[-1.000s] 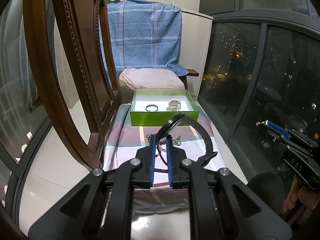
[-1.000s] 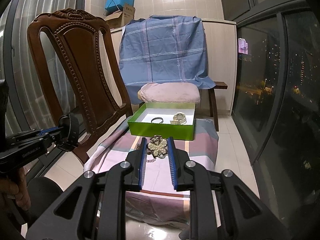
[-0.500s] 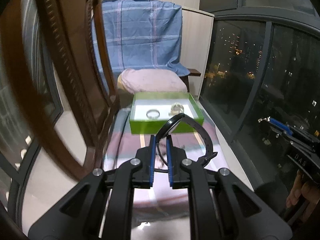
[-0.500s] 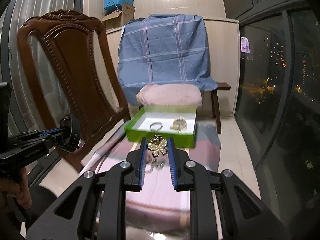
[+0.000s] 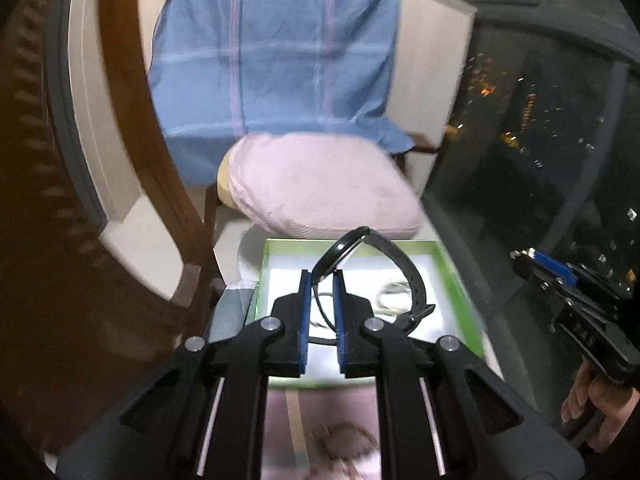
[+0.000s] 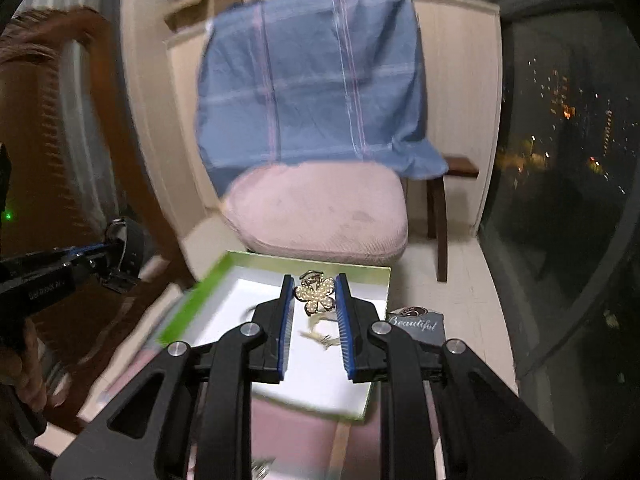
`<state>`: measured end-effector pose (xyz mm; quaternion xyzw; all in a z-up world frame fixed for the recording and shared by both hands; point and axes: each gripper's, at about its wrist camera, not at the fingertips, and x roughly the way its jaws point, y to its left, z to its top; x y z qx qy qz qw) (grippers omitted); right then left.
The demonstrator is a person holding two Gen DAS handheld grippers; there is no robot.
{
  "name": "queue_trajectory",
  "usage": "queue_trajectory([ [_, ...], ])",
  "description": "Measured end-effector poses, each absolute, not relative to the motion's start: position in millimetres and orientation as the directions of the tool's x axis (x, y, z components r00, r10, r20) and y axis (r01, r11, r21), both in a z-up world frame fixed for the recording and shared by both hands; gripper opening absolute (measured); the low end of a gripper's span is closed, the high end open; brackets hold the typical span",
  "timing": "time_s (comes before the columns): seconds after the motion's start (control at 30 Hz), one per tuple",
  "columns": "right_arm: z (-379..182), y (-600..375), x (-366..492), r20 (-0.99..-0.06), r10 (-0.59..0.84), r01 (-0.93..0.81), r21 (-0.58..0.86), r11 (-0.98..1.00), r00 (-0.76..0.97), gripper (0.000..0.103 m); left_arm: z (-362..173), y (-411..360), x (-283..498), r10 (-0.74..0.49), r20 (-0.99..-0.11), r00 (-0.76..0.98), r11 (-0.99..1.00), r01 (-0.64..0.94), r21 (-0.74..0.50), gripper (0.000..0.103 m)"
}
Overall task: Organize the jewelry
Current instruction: 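Lower the black bangle into the green box and open the left tool while the right tool releases the brooch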
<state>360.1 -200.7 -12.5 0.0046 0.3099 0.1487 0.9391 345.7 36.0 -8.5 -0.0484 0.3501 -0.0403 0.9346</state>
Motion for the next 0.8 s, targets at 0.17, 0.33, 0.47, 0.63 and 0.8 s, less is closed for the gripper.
queue_trajectory([
  [0.17, -64.7, -190.0, 420.9, -0.666, 0.243, -0.257, 0.079, 0.963, 0.705, 0.021, -69.9, 40.2, 421.4, -0.080, -0.746, 0.661, 0.994, 0.002, -0.106, 0.011],
  [0.33, -103.7, -184.5, 462.9, -0.720, 0.173, -0.226, 0.023, 0.974, 0.672, 0.021, -108.2, 40.0, 458.1, -0.047, -0.792, 0.609, 0.996, -0.029, -0.082, 0.011],
  [0.47, -111.6, -185.7, 473.7, -0.734, 0.149, -0.209, 0.010, 0.978, 0.662, 0.053, -116.7, 42.1, 469.1, -0.013, -0.793, 0.608, 0.996, -0.061, -0.064, 0.041],
  [0.63, -50.9, -212.4, 424.3, -0.612, 0.200, -0.174, 0.102, 0.979, 0.765, 0.066, -48.0, 43.4, 426.4, -0.034, -0.698, 0.715, 0.996, -0.037, -0.087, 0.077],
  [0.8, 32.7, -249.5, 299.2, -0.400, 0.234, -0.179, 0.171, 0.969, 0.886, 0.087, 54.1, 49.1, 288.6, -0.072, -0.455, 0.888, 0.993, 0.023, -0.112, 0.099],
])
